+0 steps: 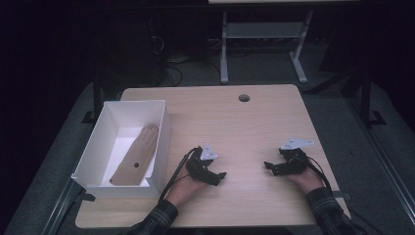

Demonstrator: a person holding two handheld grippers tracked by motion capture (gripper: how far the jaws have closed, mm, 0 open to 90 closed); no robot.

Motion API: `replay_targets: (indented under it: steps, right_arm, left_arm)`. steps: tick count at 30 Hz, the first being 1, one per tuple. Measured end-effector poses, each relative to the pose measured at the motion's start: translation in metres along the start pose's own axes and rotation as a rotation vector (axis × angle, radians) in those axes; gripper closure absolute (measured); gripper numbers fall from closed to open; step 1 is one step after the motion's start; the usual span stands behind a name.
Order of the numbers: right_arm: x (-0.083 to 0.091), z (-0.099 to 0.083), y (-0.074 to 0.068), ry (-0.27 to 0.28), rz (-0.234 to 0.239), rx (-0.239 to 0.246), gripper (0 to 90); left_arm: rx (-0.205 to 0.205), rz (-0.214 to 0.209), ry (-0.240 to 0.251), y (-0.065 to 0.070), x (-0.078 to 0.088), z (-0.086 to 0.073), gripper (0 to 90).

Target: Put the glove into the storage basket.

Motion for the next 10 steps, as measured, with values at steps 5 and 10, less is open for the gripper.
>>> replay_targets:
  steps: [5,10]
  right_arm:
    - [0.0000,0.0000,-0.0003,0.000,0.000,-0.001,14.8]
    - [0.0000,0.0000,-0.0004,0.000,0.001,0.000,14.8]
  left_arm:
    - [0.000,-0.004,0.000,0.0004,0.0000,-0.0001,12.4]
    - [0.000,-0.005,0.000,0.0003,0.0000,-0.0001,12.4]
Point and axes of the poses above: each handheld gripper's, and its own axes: x roughly backward along the jaws, z roughly out of its top, y roughly to its right, the point moved 2 cm from there along -x, roughly forward along the jaws, and after that the axes turned 3 degrees about z, right-handed, at the moved point
